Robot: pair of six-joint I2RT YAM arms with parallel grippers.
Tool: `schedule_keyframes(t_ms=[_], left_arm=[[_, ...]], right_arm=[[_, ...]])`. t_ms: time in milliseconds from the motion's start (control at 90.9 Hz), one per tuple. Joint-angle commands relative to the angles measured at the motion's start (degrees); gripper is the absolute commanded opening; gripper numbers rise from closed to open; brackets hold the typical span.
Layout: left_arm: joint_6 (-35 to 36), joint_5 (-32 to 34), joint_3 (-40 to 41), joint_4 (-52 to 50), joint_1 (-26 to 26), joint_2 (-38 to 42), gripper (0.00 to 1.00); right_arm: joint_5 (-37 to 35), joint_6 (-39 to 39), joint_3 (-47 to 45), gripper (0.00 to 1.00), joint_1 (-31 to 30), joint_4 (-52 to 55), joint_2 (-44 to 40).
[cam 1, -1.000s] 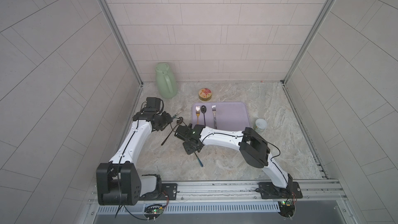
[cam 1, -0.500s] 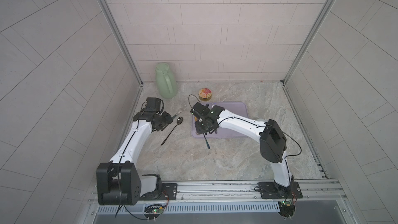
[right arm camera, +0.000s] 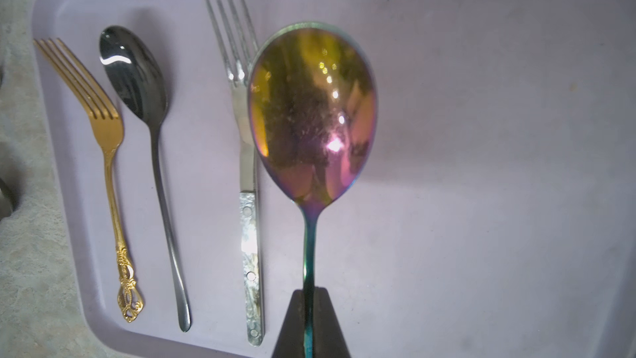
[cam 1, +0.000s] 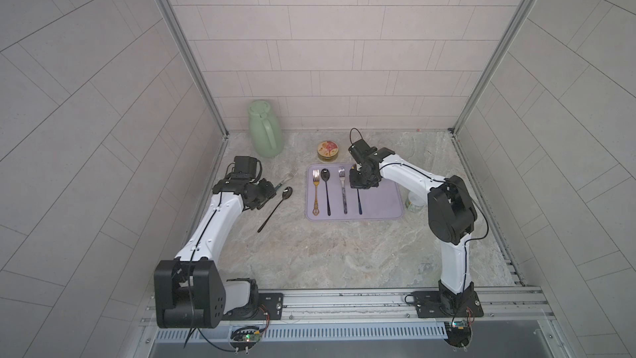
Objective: Set the spoon and fork side by side
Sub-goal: Place the spoon on the tray.
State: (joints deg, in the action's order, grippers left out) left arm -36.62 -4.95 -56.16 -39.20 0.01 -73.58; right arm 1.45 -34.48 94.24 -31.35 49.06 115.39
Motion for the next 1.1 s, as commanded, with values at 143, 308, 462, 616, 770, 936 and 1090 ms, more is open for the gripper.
schedule_keyframes(t_ms=[143, 308, 462, 616, 770, 936, 1090], left_arm=[[0.50, -0.28, 1.09, -0.07, 0.34, -0.25, 0.38], [0.36, -0.71, 1.01, 0.02, 0.34, -0.36, 0.38], [0.49, -0.74, 1.14, 0.08, 0.34, 0.09, 0.38], [0.62, -0.88, 1.10, 0.03, 0.32, -0.14, 0.38], [1.20, -3.52, 0.52, 0.02, 0.41, -0.24, 0.38], [1.25, -3.83, 0.63, 0.44, 0.35, -0.09, 0.38], [2.53, -5.57, -0.03, 0.27, 0.25, -1.53, 0.38]], right_arm=[[1.41, -0.76, -0.20, 0.03, 1.03, -3.60, 1.08], [1.69, -1.39, 1.65, 0.03, 1.12, -3.85, 4.45], [2.02, -1.23, 3.00, 0.03, 1.12, -4.00, 6.84], [2.27, -0.51, 3.36, 0.02, 1.12, -4.32, 8.25], [1.93, -0.06, 3.62, 0.02, 1.21, -3.80, 9.29], [2.60, -0.37, 3.48, 0.03, 1.21, -4.36, 9.56], [2.34, -0.52, 3.73, 0.19, 1.21, -3.97, 9.36]])
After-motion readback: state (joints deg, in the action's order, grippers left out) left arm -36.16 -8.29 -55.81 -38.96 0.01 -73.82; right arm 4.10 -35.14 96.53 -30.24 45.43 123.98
